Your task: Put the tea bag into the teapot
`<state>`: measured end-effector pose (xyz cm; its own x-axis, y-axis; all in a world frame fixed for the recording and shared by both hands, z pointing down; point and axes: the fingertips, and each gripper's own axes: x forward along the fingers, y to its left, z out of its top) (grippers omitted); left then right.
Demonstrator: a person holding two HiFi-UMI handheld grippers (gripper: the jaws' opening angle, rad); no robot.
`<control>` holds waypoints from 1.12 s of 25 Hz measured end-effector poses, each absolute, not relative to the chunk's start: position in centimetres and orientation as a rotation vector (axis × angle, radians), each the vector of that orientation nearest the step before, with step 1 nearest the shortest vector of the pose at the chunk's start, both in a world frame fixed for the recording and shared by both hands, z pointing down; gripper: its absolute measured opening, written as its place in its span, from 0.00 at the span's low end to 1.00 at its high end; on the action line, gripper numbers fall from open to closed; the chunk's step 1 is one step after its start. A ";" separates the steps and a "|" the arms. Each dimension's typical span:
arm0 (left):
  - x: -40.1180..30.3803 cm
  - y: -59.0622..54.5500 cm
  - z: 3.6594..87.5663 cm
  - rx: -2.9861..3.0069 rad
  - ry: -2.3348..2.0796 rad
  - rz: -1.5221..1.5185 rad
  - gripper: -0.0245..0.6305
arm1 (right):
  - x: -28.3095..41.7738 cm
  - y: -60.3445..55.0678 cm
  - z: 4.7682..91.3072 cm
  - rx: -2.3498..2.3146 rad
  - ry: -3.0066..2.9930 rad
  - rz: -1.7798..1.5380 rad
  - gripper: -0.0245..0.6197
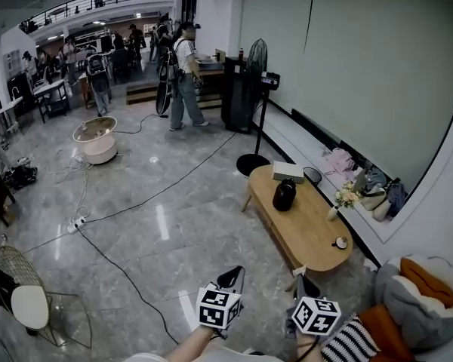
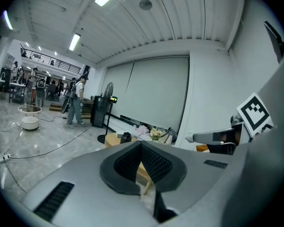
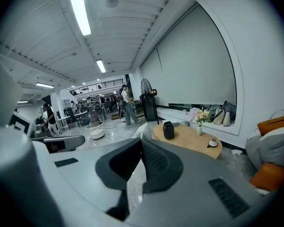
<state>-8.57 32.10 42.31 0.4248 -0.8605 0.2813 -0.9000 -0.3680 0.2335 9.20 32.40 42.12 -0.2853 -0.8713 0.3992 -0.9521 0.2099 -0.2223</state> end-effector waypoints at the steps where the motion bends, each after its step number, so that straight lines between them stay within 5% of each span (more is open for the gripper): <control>1: -8.8 32.1 42.7 2.324 -1.511 0.157 0.06 | 9.1 32.5 42.5 1.747 -2.287 0.653 0.09; 28: -8.4 21.0 43.4 2.323 -1.502 0.217 0.06 | 9.7 20.9 43.2 1.758 -2.277 0.691 0.09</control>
